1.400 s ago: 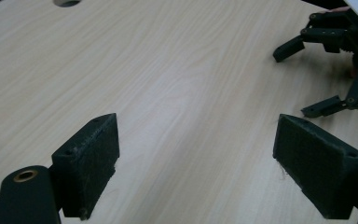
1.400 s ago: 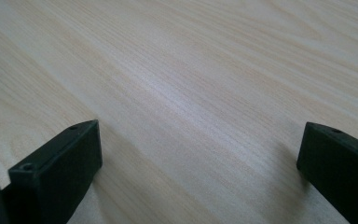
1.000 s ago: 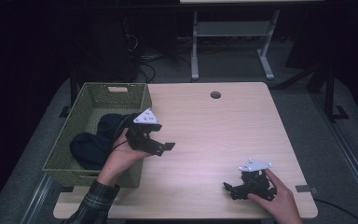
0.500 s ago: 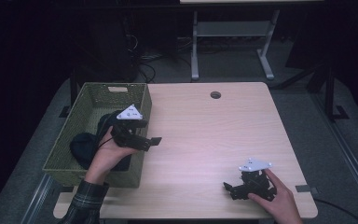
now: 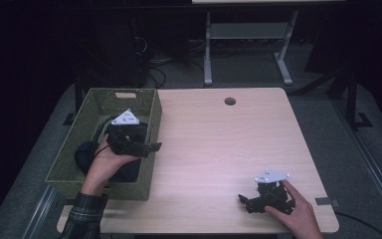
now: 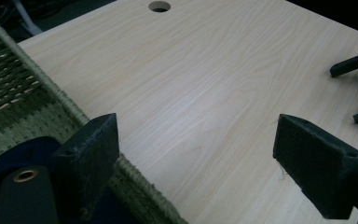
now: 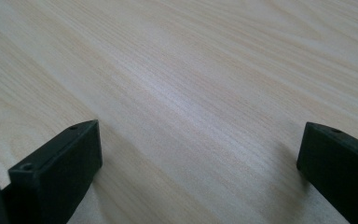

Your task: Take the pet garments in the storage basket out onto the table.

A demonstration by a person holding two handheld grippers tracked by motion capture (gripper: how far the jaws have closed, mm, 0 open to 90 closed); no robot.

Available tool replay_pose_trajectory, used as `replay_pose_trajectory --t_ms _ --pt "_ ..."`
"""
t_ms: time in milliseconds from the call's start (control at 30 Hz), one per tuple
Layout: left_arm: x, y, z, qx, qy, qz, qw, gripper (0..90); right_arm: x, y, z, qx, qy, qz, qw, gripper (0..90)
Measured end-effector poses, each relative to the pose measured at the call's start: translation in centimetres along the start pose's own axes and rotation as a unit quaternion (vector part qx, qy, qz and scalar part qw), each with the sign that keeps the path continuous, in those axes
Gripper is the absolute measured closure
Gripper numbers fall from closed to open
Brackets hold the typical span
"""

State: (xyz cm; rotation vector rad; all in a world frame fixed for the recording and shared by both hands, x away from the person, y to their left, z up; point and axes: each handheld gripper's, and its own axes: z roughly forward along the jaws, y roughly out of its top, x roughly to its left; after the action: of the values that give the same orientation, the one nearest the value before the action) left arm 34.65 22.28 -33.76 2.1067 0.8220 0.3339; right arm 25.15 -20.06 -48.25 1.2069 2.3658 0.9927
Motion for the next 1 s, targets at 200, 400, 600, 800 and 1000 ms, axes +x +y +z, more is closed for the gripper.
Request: replay_pose_trajectory --t_ms 200,400,600,800,1000 --pt "0.9 -0.4 -0.6 -0.002 0.014 -0.007 0.9999 13.9 0.0 0.0 0.0 0.000 0.000 0.000 1.0000 0.0" --pt "1.8 -0.9 -1.3 -0.007 0.029 -0.017 0.9994 13.9 0.0 0.0 0.0 0.000 0.000 0.000 1.0000 0.0" --pt "2.9 -1.5 -2.1 -0.009 0.046 -0.028 0.9985 13.9 0.0 0.0 0.0 0.000 0.000 0.000 1.0000 0.0" --pt "4.1 -2.1 -2.9 -0.003 0.063 -0.032 0.9975 14.0 0.0 0.0 0.0 0.000 0.000 0.000 1.0000 0.0" --pt "4.8 -2.7 -3.3 -0.004 0.077 -0.040 0.9962 13.9 0.0 0.0 0.0 0.000 0.000 0.000 1.0000 0.0"
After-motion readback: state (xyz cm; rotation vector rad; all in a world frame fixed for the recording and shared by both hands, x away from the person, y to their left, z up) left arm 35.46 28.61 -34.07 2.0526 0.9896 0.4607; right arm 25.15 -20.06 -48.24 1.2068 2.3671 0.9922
